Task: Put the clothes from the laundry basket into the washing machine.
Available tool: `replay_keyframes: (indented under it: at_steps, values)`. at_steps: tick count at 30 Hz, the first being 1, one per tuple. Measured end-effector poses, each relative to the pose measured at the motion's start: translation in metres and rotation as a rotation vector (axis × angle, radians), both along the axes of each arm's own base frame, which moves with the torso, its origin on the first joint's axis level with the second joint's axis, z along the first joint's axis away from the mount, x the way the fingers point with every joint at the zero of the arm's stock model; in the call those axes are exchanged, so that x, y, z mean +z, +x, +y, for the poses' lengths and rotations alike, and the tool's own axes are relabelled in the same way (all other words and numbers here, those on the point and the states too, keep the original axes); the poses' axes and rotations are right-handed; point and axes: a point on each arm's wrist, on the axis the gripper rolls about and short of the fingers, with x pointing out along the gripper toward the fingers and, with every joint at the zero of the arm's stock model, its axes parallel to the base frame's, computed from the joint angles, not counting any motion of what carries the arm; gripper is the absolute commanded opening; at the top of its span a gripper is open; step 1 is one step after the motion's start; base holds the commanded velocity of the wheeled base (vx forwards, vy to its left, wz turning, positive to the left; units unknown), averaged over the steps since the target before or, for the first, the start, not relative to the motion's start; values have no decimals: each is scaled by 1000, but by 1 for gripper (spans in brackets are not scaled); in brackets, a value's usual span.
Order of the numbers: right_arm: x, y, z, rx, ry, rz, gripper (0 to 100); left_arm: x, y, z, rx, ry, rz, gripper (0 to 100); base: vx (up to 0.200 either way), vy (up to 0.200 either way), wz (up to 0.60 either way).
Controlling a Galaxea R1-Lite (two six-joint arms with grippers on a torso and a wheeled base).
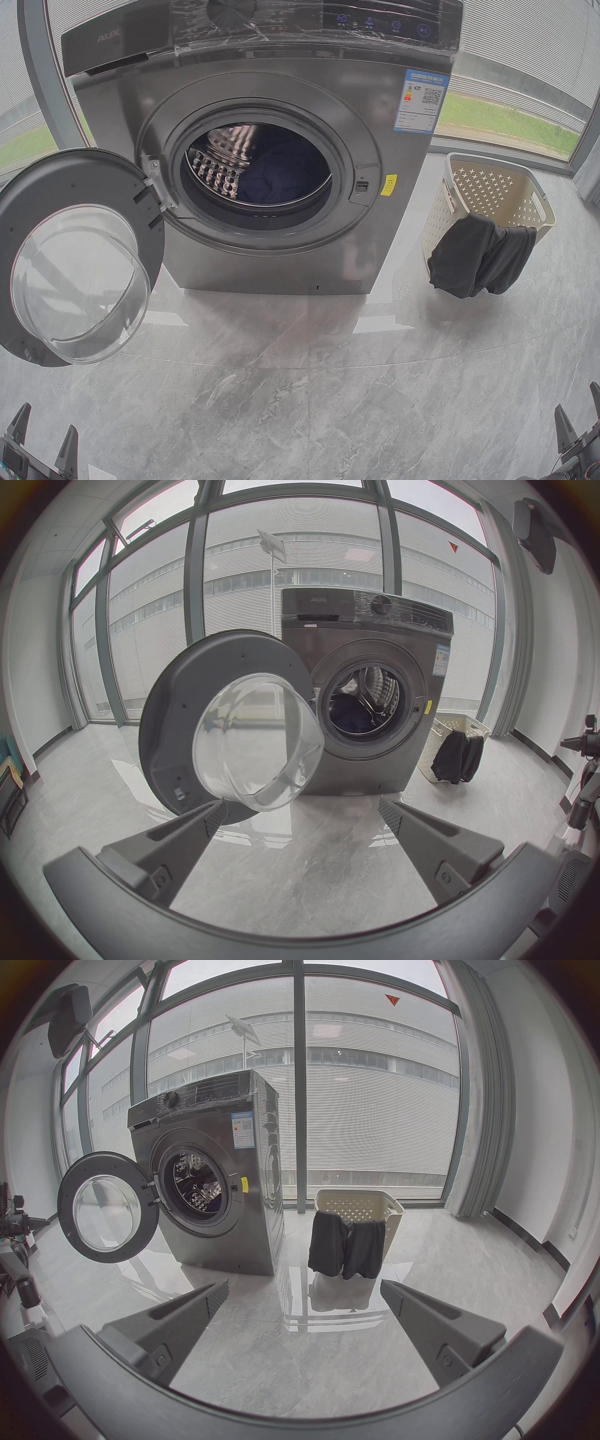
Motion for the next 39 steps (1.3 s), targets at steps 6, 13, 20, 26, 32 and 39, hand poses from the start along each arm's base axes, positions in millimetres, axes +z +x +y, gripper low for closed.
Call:
replay_keyframes:
  at_steps: [6, 13, 20, 26, 32, 39]
  values:
    - [0, 0, 0, 0, 0, 0, 100, 0, 0, 0, 0, 12, 2, 100, 0, -200, 0]
    - [0, 0, 0, 0, 0, 0, 100, 0, 0, 0, 0, 2, 0, 100, 0, -200, 0]
    - [0, 0, 0, 0, 0, 0, 100, 0, 0, 0, 0, -7, 0, 100, 0, -171, 0]
    - [0, 0, 0, 0, 0, 1, 100, 0, 0, 0, 1, -20, 2, 100, 0, 0, 0]
    - [0, 0, 0, 0, 0, 1, 100, 0, 0, 0, 3, -19, 1, 100, 133, 0, 0]
    - [0, 0, 0, -1, -1, 1, 100, 0, 0, 0, 1, -23, 3, 100, 200, 0, 0]
